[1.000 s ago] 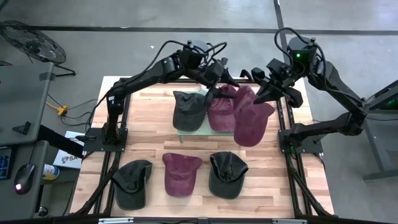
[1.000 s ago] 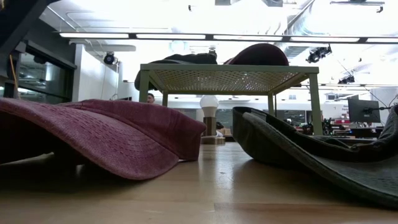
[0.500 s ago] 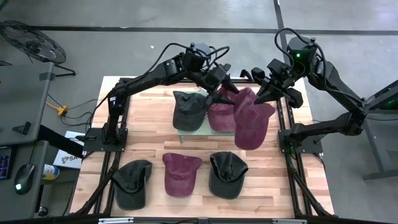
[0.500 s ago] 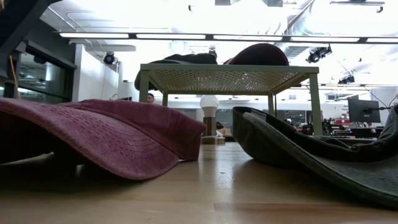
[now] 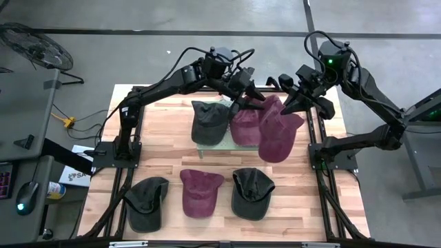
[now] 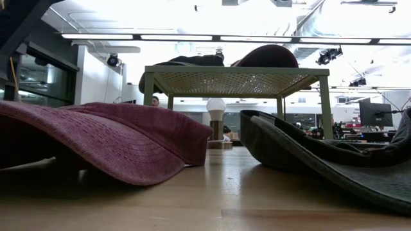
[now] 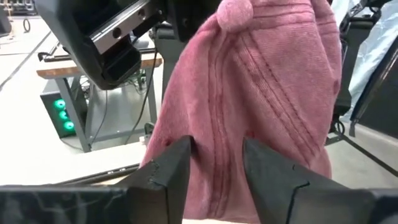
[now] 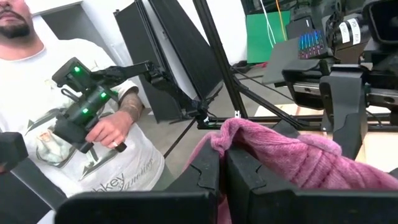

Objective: Pick & Place hat
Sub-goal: Stack the top red cap on top of the red cap on the shelf

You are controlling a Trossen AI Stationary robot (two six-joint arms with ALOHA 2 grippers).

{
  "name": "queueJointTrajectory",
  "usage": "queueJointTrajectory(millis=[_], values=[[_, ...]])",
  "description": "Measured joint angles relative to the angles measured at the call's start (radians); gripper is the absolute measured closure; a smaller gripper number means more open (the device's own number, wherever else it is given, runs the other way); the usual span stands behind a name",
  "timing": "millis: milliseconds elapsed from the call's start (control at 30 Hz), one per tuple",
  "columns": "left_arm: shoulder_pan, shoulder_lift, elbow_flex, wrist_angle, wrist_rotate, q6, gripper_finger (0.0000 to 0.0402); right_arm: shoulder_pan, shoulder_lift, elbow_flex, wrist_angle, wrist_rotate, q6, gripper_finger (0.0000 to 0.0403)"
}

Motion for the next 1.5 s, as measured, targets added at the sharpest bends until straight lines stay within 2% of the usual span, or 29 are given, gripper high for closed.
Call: queueJointTrajectory(millis=[167, 367, 433, 733, 967, 1200, 1500], values=[[0.0, 0.0, 0.0, 0.001, -0.008, -0.005, 0.0283, 0.0, 0.0, 0.0, 0.0, 0.009, 0.001, 0.0403], [0.0, 0.0, 0.0, 0.002, -0.009, -0.005, 0.0376, 0.0, 0.0, 0.0, 0.0, 0.01, 0.001, 0.0403], [0.0, 0.0, 0.0, 0.002, -0.01, -0.006, 0.0393, 0.0, 0.0, 0.0, 0.0, 0.02, 0.002, 0.0403], [0.001, 0.0, 0.0, 0.002, -0.035, -0.007, 0.0397, -0.003, -0.004, 0.0, 0.0, 0.052, 0.065, 0.0402], [0.001, -0.01, 0.0, -0.006, -0.039, -0.007, 0.0399, -0.052, -0.058, 0.0, -0.009, 0.204, 0.108, 0.039], [0.001, -0.026, 0.02, -0.014, -0.033, -0.011, 0.04, -0.121, -0.126, 0.0, -0.093, 0.308, 0.115, 0.0388], [0.001, -0.029, 0.06, -0.006, -0.028, -0.031, 0.0401, -0.148, -0.183, 0.0, -0.182, 0.539, 0.089, 0.0386]])
